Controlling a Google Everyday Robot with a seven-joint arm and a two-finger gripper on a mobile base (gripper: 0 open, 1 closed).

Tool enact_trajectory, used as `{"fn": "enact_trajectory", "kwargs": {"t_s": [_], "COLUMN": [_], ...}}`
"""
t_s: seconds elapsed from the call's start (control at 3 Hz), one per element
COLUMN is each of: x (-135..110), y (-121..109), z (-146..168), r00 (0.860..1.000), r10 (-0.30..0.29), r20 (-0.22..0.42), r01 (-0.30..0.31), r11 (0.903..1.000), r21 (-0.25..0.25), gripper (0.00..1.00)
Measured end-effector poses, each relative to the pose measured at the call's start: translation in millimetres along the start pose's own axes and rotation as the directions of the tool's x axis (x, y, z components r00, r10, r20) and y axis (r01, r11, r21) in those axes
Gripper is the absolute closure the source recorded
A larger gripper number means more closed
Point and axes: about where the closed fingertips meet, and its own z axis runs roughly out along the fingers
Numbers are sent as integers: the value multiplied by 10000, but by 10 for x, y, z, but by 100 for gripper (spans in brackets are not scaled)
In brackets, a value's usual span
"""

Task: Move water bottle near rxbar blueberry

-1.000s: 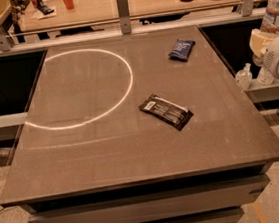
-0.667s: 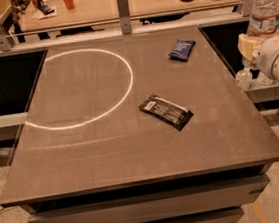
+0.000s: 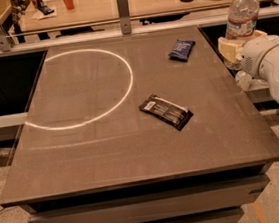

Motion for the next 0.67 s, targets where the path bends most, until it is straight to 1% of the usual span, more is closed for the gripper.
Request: {"fn": "enact_trajectory", "kwargs": {"t_s": [0.33,0.67], "x": [1,24], "y": [-4,55], "z": [0,85], "r00": [10000,9994], "r10": [1,350], "r20": [-14,-59], "r01": [-1,-351], "r11": [10000,9992], "r21": [28,-212], "gripper": [100,100]}}
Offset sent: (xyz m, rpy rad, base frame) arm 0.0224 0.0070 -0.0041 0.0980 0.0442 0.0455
